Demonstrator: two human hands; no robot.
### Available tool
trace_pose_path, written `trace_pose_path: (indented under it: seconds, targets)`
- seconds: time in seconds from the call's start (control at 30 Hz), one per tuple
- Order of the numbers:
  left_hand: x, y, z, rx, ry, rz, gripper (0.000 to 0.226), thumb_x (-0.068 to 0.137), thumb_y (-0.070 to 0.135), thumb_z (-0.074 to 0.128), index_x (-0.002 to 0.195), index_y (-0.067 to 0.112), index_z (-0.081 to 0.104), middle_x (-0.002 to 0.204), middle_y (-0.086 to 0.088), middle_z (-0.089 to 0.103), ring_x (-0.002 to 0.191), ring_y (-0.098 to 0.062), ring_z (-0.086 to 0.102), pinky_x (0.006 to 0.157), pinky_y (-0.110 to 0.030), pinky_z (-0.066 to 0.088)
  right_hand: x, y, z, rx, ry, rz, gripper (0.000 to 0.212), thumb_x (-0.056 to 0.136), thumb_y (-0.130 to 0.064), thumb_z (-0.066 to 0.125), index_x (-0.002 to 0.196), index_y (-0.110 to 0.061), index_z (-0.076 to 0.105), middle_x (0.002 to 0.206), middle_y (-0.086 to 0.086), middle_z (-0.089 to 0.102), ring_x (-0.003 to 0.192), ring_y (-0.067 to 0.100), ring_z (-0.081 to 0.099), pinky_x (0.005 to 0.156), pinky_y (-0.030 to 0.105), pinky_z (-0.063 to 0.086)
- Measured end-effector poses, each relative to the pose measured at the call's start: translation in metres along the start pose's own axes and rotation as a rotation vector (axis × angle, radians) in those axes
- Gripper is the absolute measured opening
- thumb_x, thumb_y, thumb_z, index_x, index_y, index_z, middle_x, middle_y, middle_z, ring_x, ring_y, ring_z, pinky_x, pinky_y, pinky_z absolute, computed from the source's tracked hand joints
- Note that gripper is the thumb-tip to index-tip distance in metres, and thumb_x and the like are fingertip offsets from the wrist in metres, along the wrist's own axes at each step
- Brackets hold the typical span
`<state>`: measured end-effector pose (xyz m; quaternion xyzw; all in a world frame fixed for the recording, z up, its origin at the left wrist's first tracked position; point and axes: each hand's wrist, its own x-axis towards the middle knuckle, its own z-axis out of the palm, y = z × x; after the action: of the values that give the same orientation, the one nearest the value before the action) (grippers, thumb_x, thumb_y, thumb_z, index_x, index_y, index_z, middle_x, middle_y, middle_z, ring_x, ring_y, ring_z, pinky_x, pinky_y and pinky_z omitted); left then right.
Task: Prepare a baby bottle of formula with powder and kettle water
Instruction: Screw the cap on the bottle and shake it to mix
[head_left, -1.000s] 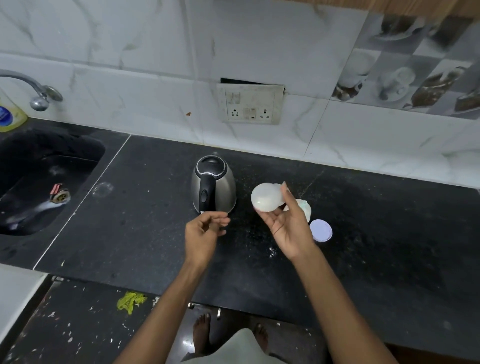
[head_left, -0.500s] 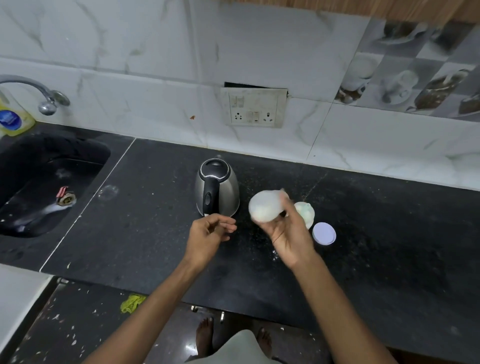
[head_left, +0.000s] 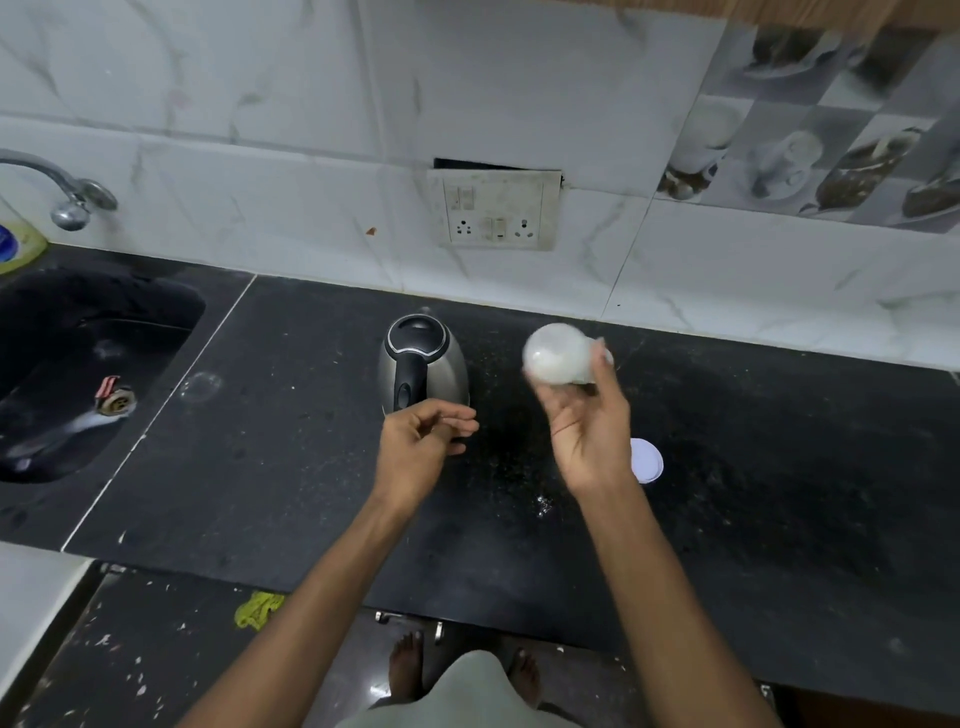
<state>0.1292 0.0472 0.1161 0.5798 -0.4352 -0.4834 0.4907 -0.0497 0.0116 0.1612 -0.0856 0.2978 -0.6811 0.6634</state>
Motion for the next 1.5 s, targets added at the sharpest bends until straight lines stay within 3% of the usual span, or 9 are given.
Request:
trace_pose_path:
  seconds: [0.2,0.4,0.57,0.77,0.9,1.1,1.23,1.37,1.5]
  targets:
    - [0.002,0.008,0.007,-0.022,0.029,-0.010,0.034,0.101,-0.011,0.049,0.097,0.005,0.078,0.089,-0.009,0.080,0.086,-0.012,0.076,0.076,-0.026,0.063,-0.004,0.003,-0.003,-0.080,-0.072,0.094,0.071,0.089,-0.025,0.071,0.152,-0.010,0.040,0.142,0.019,0.058,0.124,0.034,0.065,0.081,0.044,0.063]
    - [0.007,0.012,0.000,-0.053,0.074,-0.025,0.038,0.100,-0.012,0.048,0.091,0.010,0.078,0.083,-0.003,0.080,0.084,-0.011,0.076,0.074,-0.025,0.061,0.005,0.001,-0.006,-0.028,-0.065,0.147,0.049,0.094,-0.025,0.063,0.139,-0.012,0.048,0.127,0.013,0.069,0.121,0.031,0.068,0.092,0.049,0.061]
    - [0.006,0.015,-0.003,-0.060,0.086,-0.031,0.036,0.100,-0.011,0.051,0.091,0.010,0.078,0.082,-0.003,0.080,0.082,-0.012,0.076,0.077,-0.029,0.062,0.003,0.005,-0.011,0.043,-0.057,0.183,0.048,0.094,-0.027,0.064,0.136,-0.006,0.053,0.141,0.023,0.060,0.136,0.044,0.053,0.088,0.047,0.063]
    - [0.006,0.018,-0.013,0.203,-0.143,0.042,0.041,0.100,-0.009,0.050,0.091,0.018,0.078,0.085,-0.001,0.081,0.086,-0.012,0.076,0.081,-0.033,0.062,0.002,0.009,-0.025,-0.009,-0.054,0.229,0.057,0.095,-0.032,0.063,0.140,0.000,0.050,0.130,0.026,0.067,0.127,0.045,0.060,0.086,0.045,0.064]
    - [0.002,0.020,-0.024,0.342,-0.254,0.054,0.043,0.099,-0.009,0.050,0.091,0.021,0.079,0.087,0.001,0.080,0.089,-0.014,0.077,0.079,-0.029,0.061,0.005,0.006,-0.028,0.023,-0.017,0.180,0.058,0.096,-0.032,0.062,0.141,0.002,0.049,0.138,0.026,0.062,0.130,0.042,0.059,0.088,0.045,0.063]
    - [0.000,0.030,-0.005,0.146,-0.119,-0.016,0.032,0.102,-0.006,0.053,0.094,0.011,0.079,0.085,-0.003,0.081,0.084,-0.010,0.076,0.077,-0.026,0.062,0.005,0.007,-0.033,0.054,0.011,0.156,0.039,0.102,-0.029,0.057,0.130,-0.001,0.057,0.116,0.020,0.074,0.111,0.036,0.072,0.083,0.042,0.065]
    - [-0.011,0.033,0.014,0.031,-0.071,-0.065,0.030,0.102,-0.008,0.052,0.096,0.005,0.078,0.083,-0.005,0.080,0.082,-0.012,0.076,0.077,-0.027,0.063,-0.001,0.010,-0.027,0.137,-0.014,0.210,0.038,0.108,-0.029,0.050,0.104,0.002,0.073,0.109,0.025,0.074,0.095,0.039,0.076,0.082,0.042,0.065]
    - [-0.012,0.033,0.016,-0.004,-0.043,-0.064,0.031,0.102,-0.008,0.052,0.094,0.007,0.078,0.084,-0.007,0.080,0.083,-0.014,0.076,0.076,-0.027,0.063,-0.005,0.014,-0.027,0.137,-0.032,0.206,0.039,0.108,-0.028,0.050,0.103,0.003,0.075,0.111,0.027,0.073,0.097,0.041,0.076,0.081,0.044,0.065]
    - [-0.008,0.032,0.010,-0.030,-0.015,-0.070,0.032,0.102,-0.007,0.052,0.092,0.009,0.078,0.083,-0.005,0.080,0.084,-0.013,0.076,0.076,-0.027,0.063,-0.009,0.012,-0.034,0.148,-0.045,0.229,0.030,0.107,-0.028,0.051,0.116,0.000,0.061,0.112,0.028,0.072,0.099,0.041,0.075,0.076,0.042,0.066]
